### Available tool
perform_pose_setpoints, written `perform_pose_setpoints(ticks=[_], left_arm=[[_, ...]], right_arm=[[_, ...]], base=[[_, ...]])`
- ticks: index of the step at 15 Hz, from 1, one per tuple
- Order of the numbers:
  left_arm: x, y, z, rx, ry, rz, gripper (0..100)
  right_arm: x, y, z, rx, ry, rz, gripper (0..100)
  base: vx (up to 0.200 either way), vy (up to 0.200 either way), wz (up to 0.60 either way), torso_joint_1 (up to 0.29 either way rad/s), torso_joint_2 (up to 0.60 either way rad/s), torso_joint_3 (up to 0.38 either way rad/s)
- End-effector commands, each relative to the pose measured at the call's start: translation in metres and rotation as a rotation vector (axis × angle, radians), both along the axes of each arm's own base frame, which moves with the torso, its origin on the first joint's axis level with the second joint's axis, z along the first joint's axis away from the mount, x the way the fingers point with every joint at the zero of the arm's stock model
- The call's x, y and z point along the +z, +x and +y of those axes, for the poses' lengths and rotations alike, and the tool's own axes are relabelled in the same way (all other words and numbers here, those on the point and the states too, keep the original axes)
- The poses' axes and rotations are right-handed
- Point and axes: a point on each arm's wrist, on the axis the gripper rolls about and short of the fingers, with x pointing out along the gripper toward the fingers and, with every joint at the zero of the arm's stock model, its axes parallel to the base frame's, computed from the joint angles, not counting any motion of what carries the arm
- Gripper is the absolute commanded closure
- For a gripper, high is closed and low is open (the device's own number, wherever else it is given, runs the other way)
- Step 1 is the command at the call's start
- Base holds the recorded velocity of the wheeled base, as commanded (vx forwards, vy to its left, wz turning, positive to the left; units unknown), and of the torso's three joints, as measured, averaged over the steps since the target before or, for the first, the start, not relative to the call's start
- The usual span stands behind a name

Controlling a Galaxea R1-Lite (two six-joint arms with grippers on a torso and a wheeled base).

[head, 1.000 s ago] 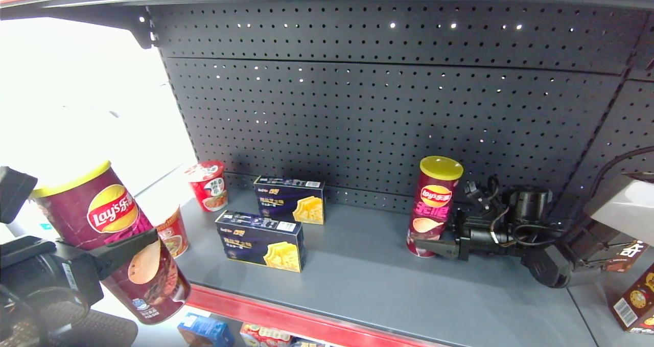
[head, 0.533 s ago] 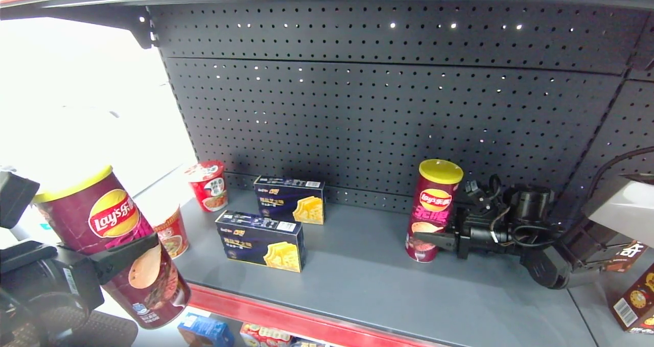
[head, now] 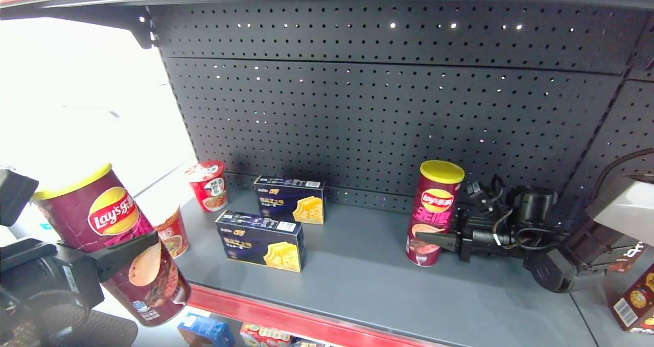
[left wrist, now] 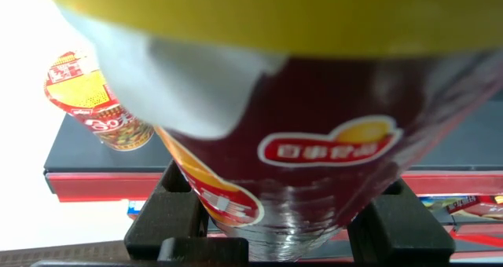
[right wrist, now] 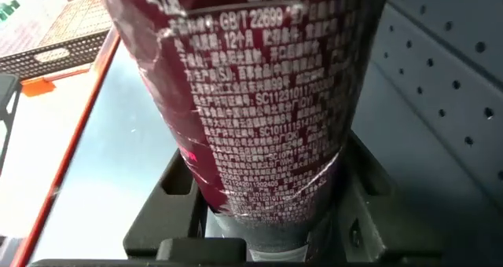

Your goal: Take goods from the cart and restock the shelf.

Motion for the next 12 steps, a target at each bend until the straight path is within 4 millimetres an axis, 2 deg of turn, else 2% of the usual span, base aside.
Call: perform_pose_setpoints(ticks=[1, 3, 7, 12], left_arm=[[-0.001, 0.000, 0.000, 0.000, 0.000, 0.002, 100], [-0.001, 0.000, 0.000, 0.002, 0.000, 0.002, 100], [-0.003, -0.001, 0.000, 0.005, -0.005, 0.010, 100], [-0.002, -0.003, 0.000, 0.007, -0.006, 0.003, 100]], right_arm=[[0.013, -0.013, -0.002, 0.001, 0.001, -0.023, 100], [0.018, -0.023, -0.004, 0.004, 0.001, -0.022, 100], [0.027, -0.061, -0.008, 0.006, 0.002, -0.039, 100], [0.017, -0.103, -0.014, 0.010, 0.000, -0.014, 100]], base=[[0.000, 0.000, 0.00, 0.000, 0.00, 0.000], [0.000, 0.000, 0.00, 0.000, 0.00, 0.000], [0.000, 0.000, 0.00, 0.000, 0.00, 0.000], [0.000, 0.000, 0.00, 0.000, 0.00, 0.000]])
